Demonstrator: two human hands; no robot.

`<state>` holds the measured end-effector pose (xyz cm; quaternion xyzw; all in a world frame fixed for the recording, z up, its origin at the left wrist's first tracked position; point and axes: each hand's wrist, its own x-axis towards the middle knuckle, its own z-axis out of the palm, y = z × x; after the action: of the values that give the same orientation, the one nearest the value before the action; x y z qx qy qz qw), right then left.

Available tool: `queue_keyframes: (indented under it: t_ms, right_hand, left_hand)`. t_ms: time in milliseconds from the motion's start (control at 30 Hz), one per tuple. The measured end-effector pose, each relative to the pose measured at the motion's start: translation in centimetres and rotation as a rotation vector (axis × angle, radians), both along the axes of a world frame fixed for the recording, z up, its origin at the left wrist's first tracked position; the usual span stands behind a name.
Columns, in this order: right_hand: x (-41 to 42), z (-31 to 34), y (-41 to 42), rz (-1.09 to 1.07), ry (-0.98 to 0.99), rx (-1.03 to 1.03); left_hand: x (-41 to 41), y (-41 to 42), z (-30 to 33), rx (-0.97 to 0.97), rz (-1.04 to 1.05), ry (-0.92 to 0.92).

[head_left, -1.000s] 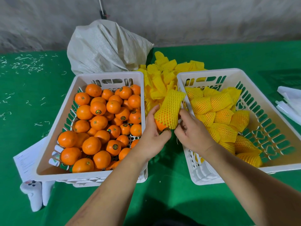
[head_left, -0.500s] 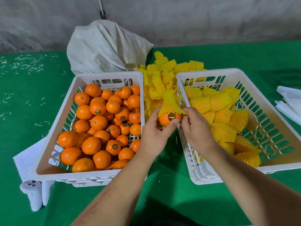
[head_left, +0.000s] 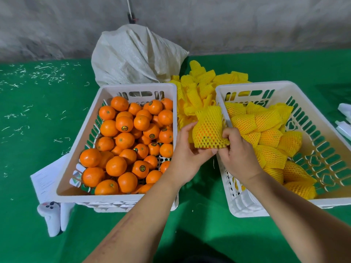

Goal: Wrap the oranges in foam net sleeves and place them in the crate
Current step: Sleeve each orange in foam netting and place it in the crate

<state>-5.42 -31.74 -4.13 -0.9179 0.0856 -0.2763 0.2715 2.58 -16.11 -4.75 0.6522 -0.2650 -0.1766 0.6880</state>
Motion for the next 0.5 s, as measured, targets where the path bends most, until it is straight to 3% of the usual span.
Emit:
queue_keyframes:
  t_ms: [200, 333, 433, 500]
  right_hand:
    - [0.06, -0.23, 0.27, 0.124, -0.05, -0.113]
    - [0.1, -0.43, 0.08, 0.102, 0.03, 0.095]
    - [0.05, -0.43, -0.03, 0.064, -0.04, 0.051]
    - [0.16, -0.33, 0.0, 0.039, -0.089, -0.011]
  left_hand:
    - [-0.12, -0.46, 0.36, -0.074, 0.172, 0.095]
    - [-0.35, -0.52, 0.25, 0.04, 0.117, -0.046]
    - [-0.39, -0.67, 0.03, 0.147, 0.083, -0.156]
    - [-0.42, -0.84, 0.03, 0.107, 0.096, -0.113]
